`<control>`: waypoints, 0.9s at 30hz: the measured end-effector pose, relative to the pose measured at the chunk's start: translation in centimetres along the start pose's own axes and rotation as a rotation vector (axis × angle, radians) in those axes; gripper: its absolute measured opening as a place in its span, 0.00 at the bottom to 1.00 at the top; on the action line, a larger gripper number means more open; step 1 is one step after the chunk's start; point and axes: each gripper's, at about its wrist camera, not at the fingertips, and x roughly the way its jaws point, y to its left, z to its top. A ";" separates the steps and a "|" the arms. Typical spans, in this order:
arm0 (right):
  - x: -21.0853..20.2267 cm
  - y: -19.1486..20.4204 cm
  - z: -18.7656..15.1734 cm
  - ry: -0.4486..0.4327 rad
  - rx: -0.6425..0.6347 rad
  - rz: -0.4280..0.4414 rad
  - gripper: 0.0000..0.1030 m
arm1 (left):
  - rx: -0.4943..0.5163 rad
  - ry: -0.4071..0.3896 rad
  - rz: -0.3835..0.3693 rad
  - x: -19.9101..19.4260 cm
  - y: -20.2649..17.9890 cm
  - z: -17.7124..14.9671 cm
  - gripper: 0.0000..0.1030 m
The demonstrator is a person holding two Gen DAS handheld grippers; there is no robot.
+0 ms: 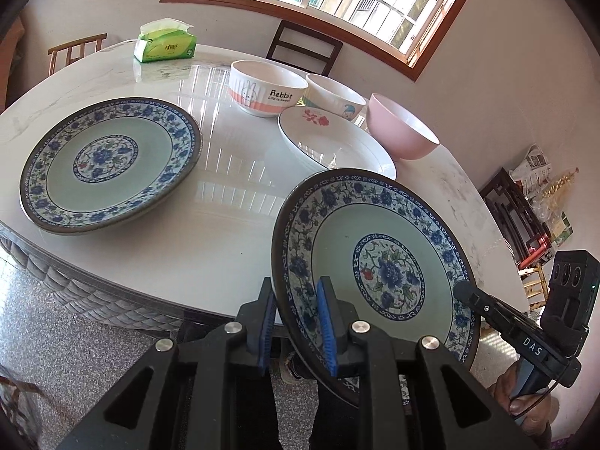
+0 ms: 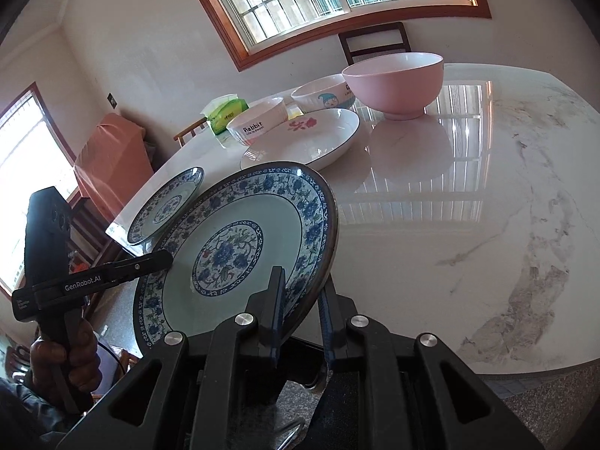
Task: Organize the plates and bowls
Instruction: 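Lift the held plate with both grippers toward the other blue-and-white plate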
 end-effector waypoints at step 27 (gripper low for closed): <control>9.0 11.0 5.8 0.037 -0.226 0.129 0.18 | -0.181 -0.162 0.169 -5.8 11.3 3.4 0.22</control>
